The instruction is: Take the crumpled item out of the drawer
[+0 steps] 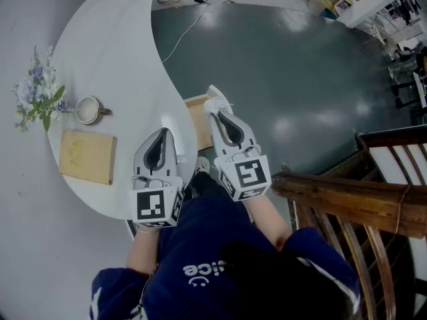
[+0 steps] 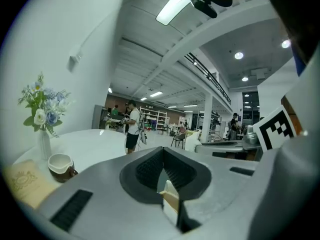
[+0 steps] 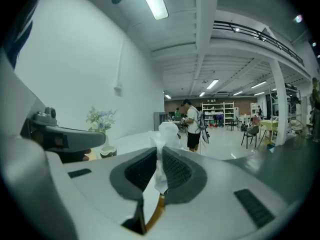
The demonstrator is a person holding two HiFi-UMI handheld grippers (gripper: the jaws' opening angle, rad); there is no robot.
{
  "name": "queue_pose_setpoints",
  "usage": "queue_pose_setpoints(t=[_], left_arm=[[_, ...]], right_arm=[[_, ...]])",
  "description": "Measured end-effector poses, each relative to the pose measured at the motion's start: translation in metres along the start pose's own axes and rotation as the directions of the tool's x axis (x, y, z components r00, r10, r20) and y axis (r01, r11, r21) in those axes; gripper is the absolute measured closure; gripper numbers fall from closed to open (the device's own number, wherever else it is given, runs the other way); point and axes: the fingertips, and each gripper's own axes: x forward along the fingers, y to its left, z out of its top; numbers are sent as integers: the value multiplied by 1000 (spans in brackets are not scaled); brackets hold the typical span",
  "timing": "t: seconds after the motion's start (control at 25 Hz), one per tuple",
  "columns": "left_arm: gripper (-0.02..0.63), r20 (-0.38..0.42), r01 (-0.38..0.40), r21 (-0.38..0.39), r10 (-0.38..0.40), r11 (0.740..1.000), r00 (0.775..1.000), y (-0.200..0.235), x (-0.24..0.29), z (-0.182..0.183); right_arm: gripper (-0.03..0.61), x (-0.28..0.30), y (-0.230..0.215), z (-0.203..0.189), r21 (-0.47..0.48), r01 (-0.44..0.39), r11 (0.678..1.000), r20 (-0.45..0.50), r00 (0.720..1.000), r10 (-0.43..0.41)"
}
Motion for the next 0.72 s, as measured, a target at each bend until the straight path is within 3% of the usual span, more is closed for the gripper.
queue_pose_setpoints(t=[0.32,0.72], left_arm=[[609,101,4,67,-11,998,995,-4,3,34],[609,126,-18,86,7,996,992,3,12,45]], right_arm=[[532,-7,-2,42,-38,14,999,140,990,-9],[532,-5,-5,56,-54,15,998,175,984,-5]])
